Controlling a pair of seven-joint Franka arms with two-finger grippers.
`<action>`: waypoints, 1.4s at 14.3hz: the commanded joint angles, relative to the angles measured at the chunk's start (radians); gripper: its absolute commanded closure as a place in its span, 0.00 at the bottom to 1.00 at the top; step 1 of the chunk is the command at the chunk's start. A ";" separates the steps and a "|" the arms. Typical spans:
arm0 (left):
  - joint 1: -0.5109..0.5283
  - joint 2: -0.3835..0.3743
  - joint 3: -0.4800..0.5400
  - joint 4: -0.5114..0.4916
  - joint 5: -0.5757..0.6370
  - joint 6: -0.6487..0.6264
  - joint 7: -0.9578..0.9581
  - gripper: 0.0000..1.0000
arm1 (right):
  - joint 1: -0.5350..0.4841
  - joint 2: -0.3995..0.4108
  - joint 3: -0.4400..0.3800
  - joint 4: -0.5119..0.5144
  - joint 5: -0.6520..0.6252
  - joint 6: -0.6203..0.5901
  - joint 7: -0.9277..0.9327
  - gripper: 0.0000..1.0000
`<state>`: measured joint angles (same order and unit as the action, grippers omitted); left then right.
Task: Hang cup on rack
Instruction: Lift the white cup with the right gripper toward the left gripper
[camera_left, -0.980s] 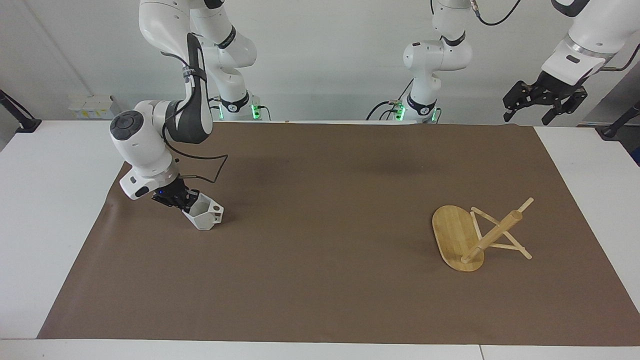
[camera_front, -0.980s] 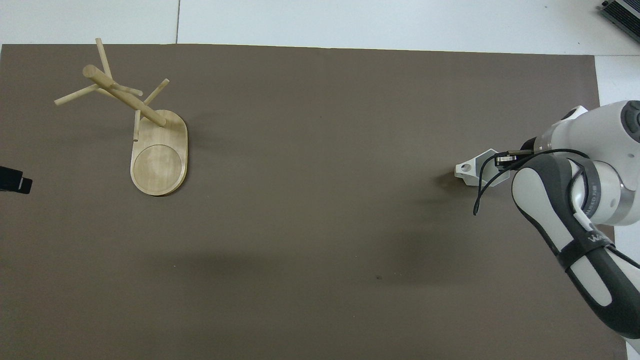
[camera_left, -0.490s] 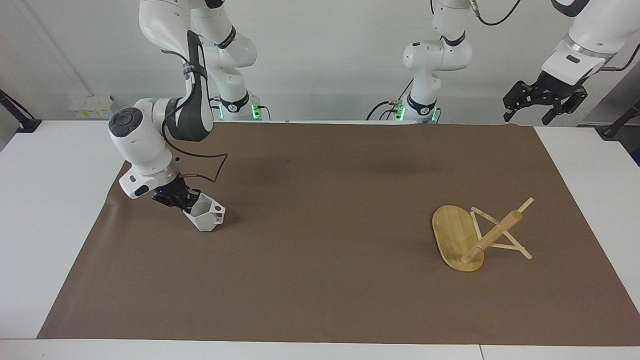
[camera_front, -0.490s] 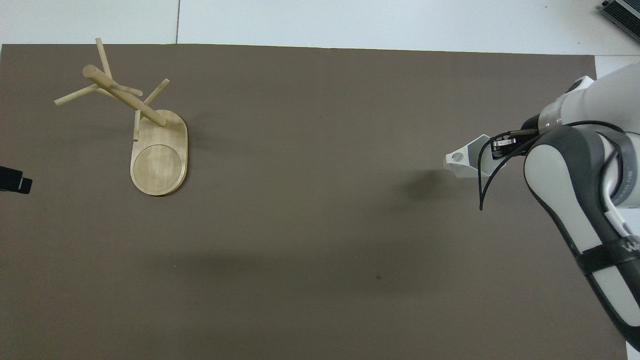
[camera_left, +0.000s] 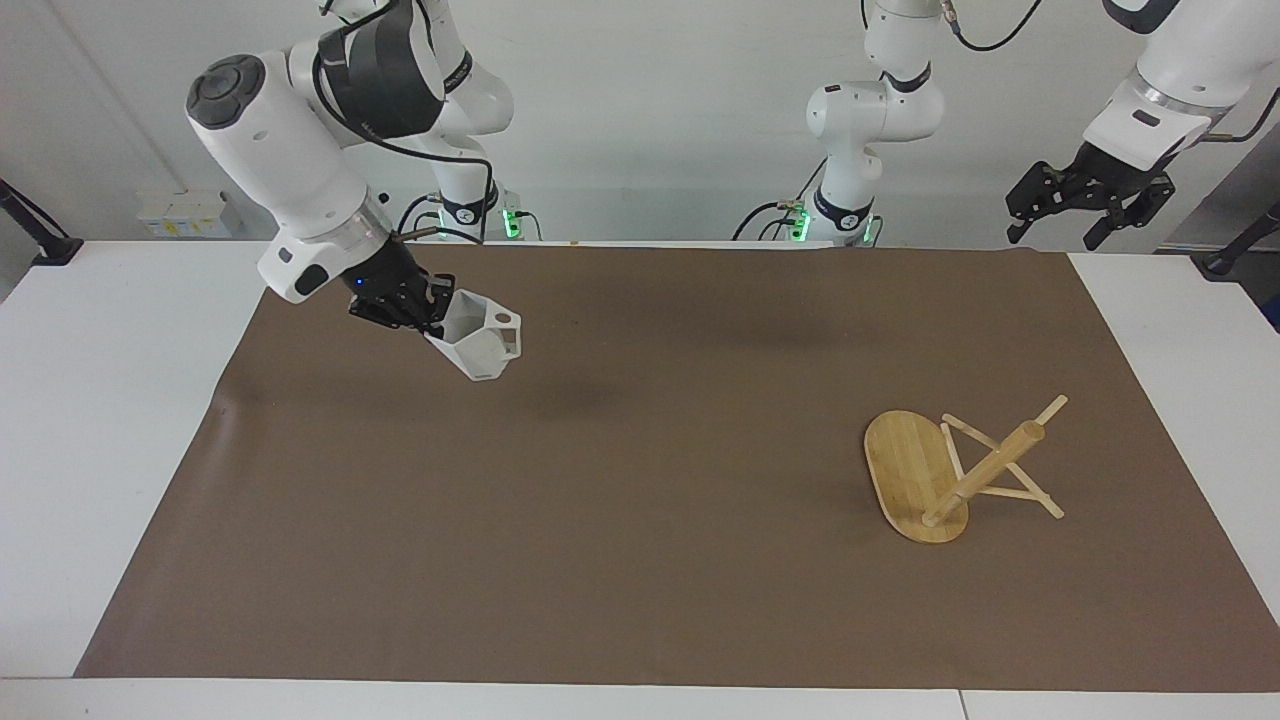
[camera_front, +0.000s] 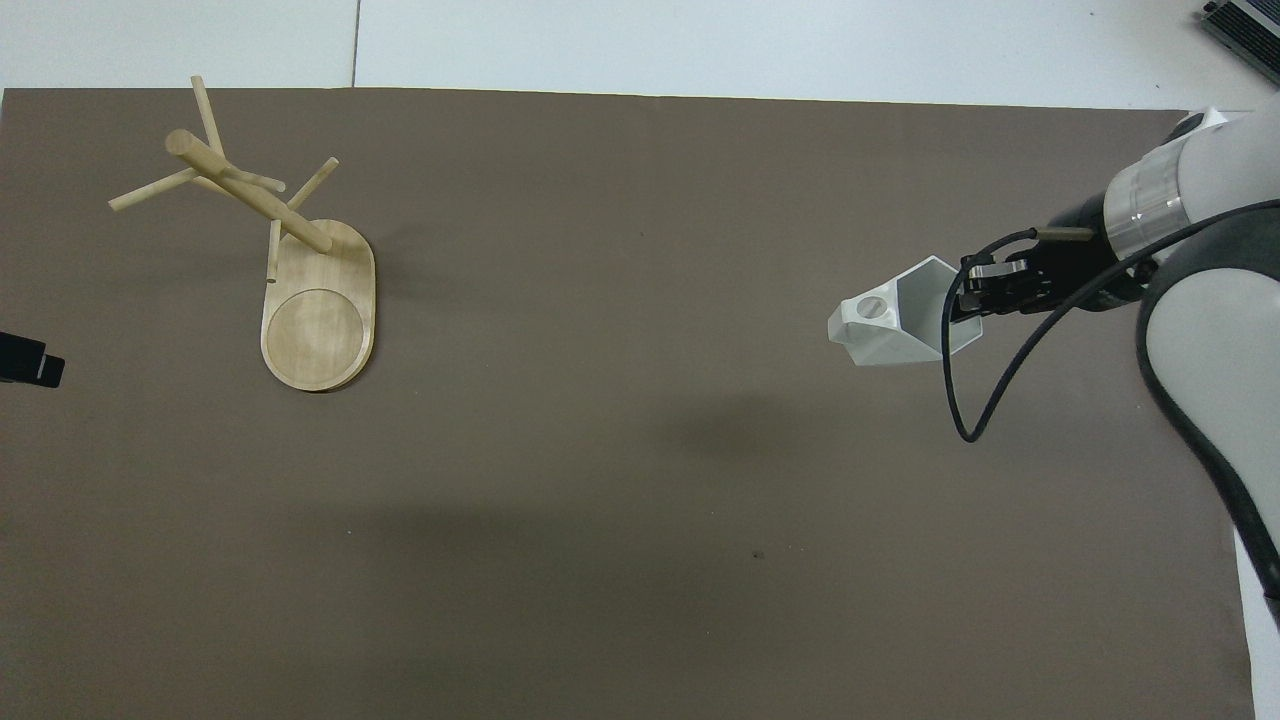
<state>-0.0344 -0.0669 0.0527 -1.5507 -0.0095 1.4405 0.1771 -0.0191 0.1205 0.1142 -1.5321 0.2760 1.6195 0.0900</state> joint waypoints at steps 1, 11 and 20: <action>0.004 -0.027 0.001 -0.031 -0.004 0.009 -0.008 0.00 | -0.010 -0.010 0.035 0.053 0.096 -0.040 0.051 1.00; 0.018 -0.070 0.002 -0.129 -0.130 0.112 0.191 0.00 | -0.010 -0.027 0.240 0.037 0.455 0.137 0.191 1.00; 0.073 -0.109 0.003 -0.239 -0.334 0.274 0.756 0.00 | -0.002 0.024 0.343 -0.033 0.623 0.267 0.321 1.00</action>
<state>0.0269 -0.1259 0.0628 -1.7097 -0.2801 1.6479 0.8254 -0.0146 0.1280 0.4305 -1.5530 0.8442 1.8572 0.3579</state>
